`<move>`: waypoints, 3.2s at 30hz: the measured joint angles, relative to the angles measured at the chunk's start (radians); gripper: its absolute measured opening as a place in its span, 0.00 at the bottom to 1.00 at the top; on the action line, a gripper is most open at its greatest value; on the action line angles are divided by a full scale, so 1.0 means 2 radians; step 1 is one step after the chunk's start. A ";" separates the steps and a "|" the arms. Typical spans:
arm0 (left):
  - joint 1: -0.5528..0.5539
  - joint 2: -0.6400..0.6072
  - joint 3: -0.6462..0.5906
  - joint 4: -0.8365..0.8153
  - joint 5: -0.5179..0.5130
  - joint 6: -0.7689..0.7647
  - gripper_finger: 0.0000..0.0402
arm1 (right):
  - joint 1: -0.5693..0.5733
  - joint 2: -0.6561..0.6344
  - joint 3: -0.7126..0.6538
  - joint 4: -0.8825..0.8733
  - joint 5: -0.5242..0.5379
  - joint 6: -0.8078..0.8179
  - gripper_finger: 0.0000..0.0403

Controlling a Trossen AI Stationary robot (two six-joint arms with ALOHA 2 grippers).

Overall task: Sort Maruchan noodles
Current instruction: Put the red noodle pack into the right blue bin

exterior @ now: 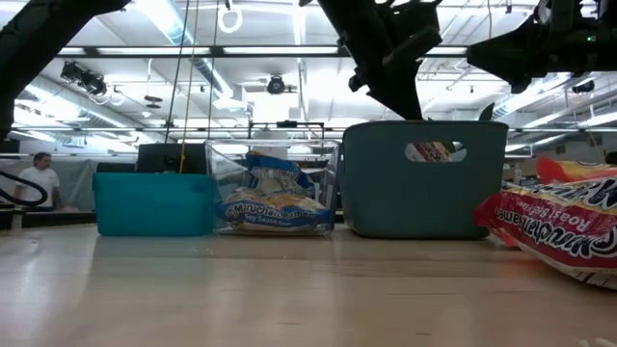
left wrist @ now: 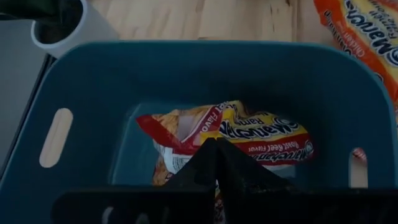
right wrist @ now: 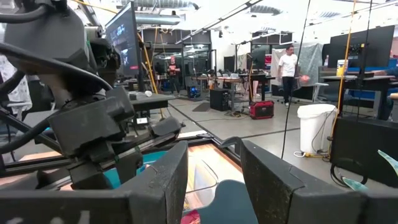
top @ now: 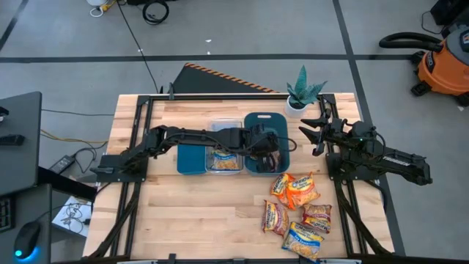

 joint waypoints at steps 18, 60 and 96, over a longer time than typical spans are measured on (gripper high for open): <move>-0.005 -0.008 0.003 -0.138 -0.007 -0.066 0.33 | 0.000 0.000 0.000 0.000 0.000 0.000 0.38; -0.127 -0.006 -0.177 0.204 0.070 -0.007 0.33 | 0.000 0.000 0.000 0.000 0.000 0.000 0.38; -0.174 0.020 -0.074 0.087 -0.010 -0.066 0.29 | 0.000 0.000 0.000 0.000 0.000 0.000 0.38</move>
